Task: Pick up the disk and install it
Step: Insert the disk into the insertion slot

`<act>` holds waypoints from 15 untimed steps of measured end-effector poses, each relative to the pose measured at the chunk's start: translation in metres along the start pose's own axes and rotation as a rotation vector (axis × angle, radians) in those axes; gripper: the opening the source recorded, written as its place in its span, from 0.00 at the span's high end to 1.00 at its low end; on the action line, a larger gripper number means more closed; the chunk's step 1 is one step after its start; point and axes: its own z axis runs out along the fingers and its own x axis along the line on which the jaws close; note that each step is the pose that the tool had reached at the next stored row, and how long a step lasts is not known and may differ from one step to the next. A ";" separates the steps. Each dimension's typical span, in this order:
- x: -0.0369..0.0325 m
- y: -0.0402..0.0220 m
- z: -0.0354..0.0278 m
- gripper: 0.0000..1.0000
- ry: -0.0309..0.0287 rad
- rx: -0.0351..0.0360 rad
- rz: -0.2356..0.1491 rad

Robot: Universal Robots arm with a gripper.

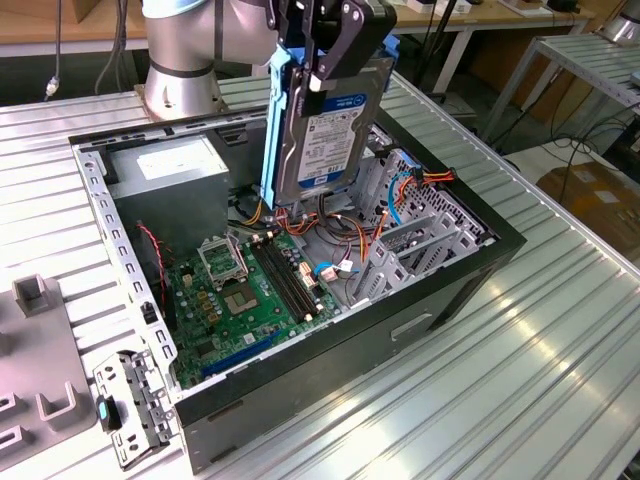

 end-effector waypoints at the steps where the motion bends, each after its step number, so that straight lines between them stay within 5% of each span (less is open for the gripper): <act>1: 0.0039 -0.0003 0.0004 0.63 0.0002 -0.0001 0.000; 6: 0.0206 -0.0062 0.0044 0.63 0.0000 -0.0001 0.000; 12: 0.0270 -0.0252 0.0068 0.63 0.0001 -0.0001 0.000; 15: 0.0387 -0.0331 0.0109 0.63 0.0000 -0.0001 0.001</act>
